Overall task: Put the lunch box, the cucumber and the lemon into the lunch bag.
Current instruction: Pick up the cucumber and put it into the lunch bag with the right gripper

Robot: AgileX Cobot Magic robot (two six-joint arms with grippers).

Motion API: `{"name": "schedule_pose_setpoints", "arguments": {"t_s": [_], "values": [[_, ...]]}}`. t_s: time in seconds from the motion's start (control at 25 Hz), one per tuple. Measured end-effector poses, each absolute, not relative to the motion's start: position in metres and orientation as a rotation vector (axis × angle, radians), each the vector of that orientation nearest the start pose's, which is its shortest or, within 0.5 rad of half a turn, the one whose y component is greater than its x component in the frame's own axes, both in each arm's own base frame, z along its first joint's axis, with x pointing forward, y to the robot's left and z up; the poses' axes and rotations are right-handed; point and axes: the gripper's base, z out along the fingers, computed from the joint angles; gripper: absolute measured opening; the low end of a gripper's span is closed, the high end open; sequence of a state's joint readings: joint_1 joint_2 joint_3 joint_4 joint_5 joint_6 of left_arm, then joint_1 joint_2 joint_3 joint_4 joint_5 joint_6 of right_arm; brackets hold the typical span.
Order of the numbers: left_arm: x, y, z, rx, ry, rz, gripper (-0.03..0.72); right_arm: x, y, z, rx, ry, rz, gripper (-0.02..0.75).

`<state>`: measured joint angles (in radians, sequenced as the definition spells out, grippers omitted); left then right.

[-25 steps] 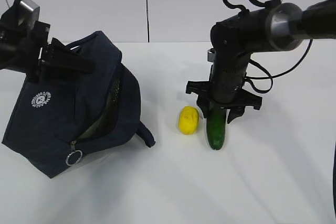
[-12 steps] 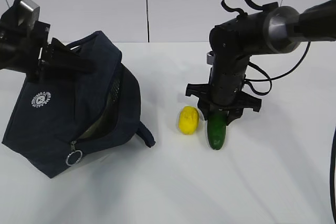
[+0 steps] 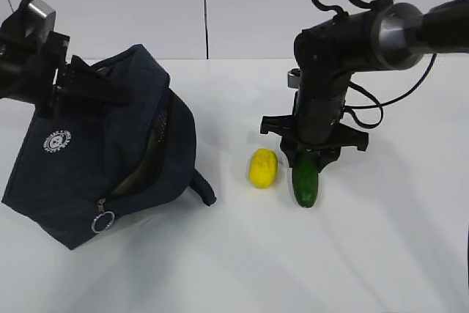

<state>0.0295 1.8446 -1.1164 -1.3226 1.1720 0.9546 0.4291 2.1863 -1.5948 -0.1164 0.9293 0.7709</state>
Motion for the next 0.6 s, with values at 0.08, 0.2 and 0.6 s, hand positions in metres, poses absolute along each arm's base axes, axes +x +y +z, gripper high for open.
{"name": "schedule_pose_setpoints", "arguments": {"t_s": [0.08, 0.2, 0.6], "values": [[0.345, -0.071, 0.213, 0.239, 2.399, -1.452, -0.003, 0.400, 0.174, 0.150, 0.383, 2.931, 0.008, 0.327], [0.344, -0.070, 0.212, 0.249, 2.407, -1.445, -0.003, 0.398, 0.173, 0.172, 0.335, 2.895, 0.040, 0.327], [0.344, -0.070, 0.212, 0.248, 2.412, -1.444, -0.003, 0.382, 0.179, 0.238, 0.066, 2.826, 0.287, 0.327]]}}
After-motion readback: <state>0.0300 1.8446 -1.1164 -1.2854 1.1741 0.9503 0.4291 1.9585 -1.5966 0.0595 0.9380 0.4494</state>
